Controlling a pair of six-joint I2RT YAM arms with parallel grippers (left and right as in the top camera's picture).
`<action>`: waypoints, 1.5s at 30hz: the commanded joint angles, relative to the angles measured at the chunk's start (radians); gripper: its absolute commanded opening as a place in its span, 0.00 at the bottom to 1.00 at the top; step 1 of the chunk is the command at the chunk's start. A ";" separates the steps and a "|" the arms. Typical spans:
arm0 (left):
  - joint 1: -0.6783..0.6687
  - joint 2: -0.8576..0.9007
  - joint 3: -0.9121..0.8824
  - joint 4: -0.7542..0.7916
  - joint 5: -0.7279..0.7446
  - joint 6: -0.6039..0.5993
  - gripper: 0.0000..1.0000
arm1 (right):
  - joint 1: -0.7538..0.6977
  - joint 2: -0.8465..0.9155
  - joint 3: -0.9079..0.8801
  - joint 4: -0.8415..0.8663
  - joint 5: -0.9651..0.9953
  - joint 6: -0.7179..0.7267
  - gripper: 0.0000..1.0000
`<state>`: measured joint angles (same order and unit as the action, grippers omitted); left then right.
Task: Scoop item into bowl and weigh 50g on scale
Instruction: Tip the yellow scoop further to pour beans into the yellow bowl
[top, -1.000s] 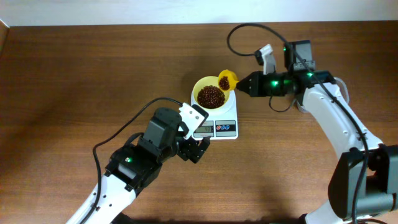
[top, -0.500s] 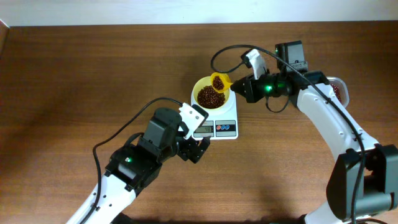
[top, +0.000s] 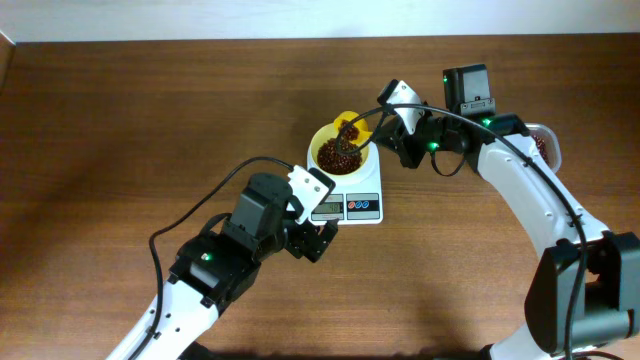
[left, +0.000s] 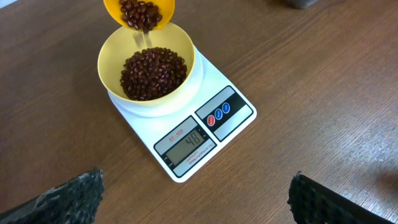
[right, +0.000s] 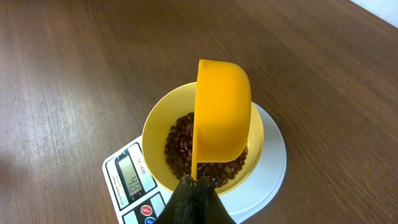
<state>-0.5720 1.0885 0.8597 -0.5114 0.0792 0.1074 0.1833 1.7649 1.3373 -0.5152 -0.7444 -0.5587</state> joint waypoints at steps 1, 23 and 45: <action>-0.002 0.000 -0.008 0.002 0.003 -0.013 0.99 | 0.007 -0.007 0.017 0.003 -0.003 -0.018 0.04; -0.002 0.000 -0.008 0.002 0.003 -0.013 0.99 | 0.007 -0.007 0.017 -0.031 -0.045 0.284 0.04; -0.002 0.000 -0.008 0.002 0.003 -0.013 0.99 | 0.007 -0.007 0.017 -0.029 -0.093 0.381 0.04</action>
<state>-0.5720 1.0885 0.8597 -0.5114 0.0792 0.1074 0.1833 1.7649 1.3373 -0.5457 -0.8135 -0.2043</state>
